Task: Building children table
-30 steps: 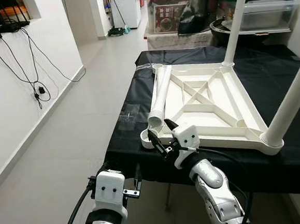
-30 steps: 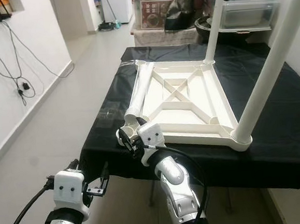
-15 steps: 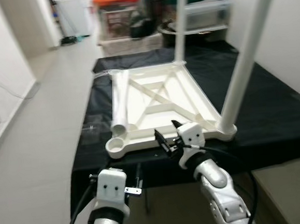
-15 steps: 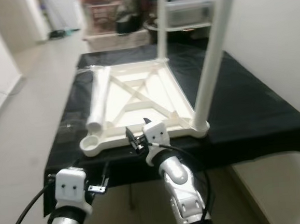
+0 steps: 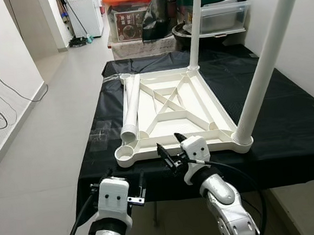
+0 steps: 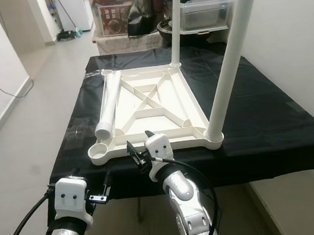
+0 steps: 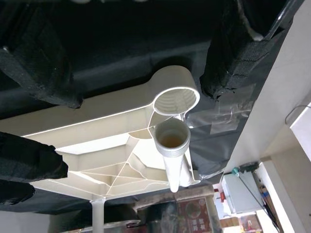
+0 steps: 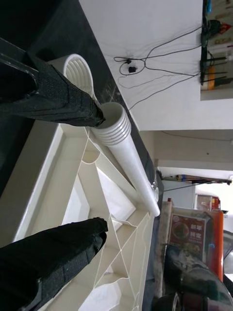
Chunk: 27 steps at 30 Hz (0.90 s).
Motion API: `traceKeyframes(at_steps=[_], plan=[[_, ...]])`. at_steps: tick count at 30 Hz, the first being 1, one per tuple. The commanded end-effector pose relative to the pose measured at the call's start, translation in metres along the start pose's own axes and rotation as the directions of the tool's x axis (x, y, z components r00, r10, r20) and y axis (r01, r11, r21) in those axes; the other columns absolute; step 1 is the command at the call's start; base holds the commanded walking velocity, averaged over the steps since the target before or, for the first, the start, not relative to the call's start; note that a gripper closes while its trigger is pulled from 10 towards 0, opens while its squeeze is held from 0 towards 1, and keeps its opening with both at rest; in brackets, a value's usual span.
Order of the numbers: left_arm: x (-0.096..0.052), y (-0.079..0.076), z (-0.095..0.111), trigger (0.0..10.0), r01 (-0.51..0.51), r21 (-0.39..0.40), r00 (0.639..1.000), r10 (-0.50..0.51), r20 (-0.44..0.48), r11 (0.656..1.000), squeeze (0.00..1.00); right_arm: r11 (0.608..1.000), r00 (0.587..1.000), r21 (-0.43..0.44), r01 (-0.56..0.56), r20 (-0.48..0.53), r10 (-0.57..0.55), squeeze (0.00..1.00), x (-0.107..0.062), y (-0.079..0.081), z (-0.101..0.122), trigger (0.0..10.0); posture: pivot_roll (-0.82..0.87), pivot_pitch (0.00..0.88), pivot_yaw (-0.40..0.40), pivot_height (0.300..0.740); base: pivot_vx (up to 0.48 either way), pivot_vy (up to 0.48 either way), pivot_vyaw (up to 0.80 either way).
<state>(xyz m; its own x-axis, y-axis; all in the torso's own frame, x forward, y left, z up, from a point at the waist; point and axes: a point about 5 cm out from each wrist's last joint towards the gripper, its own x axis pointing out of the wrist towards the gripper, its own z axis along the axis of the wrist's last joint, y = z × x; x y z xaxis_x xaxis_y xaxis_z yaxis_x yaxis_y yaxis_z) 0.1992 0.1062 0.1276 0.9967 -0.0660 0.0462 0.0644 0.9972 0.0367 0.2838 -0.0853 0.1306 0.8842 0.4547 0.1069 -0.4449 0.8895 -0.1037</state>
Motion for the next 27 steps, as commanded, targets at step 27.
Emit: traceKeyframes(at_steps=[27], plan=[[0.008,0.032,0.010,10.0,-0.184,0.089,0.981,0.178,0.078,0.979,0.00,0.999,0.999,-0.027,0.016,0.039,-0.015,0.00,0.019,-0.012,0.014,10.0,-0.01,0.000,0.013,0.740,0.120,0.000,0.00]])
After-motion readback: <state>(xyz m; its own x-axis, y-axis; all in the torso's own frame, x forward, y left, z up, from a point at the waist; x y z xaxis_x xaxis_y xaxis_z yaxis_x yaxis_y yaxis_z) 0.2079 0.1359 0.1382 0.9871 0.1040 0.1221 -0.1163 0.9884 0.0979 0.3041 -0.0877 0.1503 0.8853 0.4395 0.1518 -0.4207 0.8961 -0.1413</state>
